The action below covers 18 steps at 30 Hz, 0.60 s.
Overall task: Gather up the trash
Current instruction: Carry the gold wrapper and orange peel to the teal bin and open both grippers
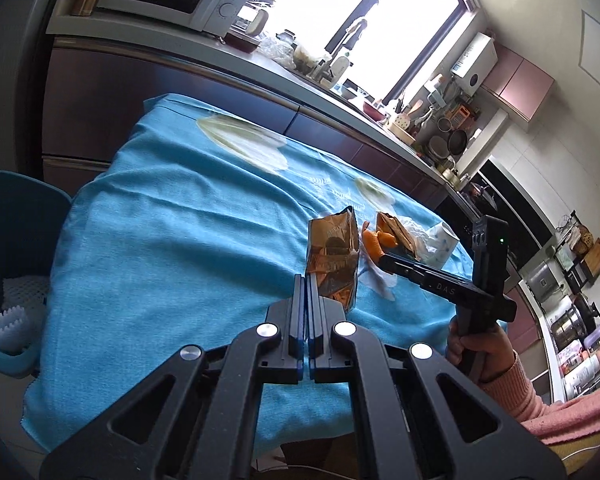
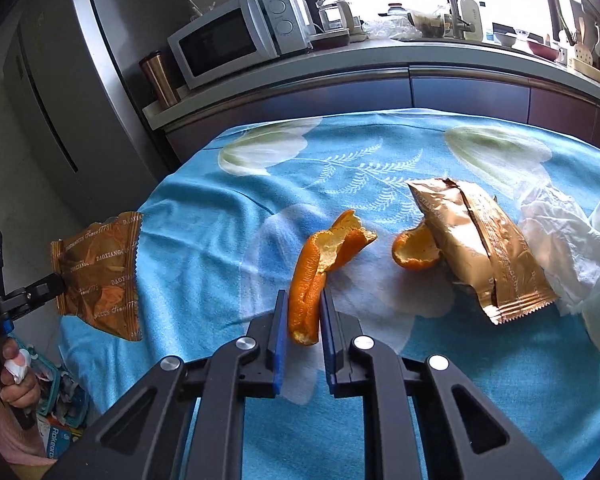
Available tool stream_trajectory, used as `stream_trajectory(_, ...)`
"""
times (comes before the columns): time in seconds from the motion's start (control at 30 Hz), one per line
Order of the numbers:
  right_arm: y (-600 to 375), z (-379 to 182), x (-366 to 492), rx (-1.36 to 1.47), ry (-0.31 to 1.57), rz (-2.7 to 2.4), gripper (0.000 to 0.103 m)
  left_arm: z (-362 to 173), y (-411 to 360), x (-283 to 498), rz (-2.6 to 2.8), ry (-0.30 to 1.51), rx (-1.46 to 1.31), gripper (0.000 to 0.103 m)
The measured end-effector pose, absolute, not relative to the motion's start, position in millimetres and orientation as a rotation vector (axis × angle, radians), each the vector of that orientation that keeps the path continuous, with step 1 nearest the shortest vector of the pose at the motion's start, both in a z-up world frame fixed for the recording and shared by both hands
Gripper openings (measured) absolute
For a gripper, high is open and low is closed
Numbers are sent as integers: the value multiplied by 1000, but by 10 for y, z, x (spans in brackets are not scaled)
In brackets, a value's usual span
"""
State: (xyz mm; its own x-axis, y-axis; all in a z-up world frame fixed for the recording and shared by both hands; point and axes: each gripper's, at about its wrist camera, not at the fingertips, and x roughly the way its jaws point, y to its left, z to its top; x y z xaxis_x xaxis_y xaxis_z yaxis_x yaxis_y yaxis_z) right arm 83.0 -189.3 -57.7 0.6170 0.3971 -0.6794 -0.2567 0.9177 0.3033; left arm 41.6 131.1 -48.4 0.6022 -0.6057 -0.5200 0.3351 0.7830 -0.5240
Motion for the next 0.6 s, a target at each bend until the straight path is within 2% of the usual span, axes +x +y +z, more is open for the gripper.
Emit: stream_trajectory(0.6,-753,-61,799,71,729,698,14,-339,2271,107,-357,635,-494,1)
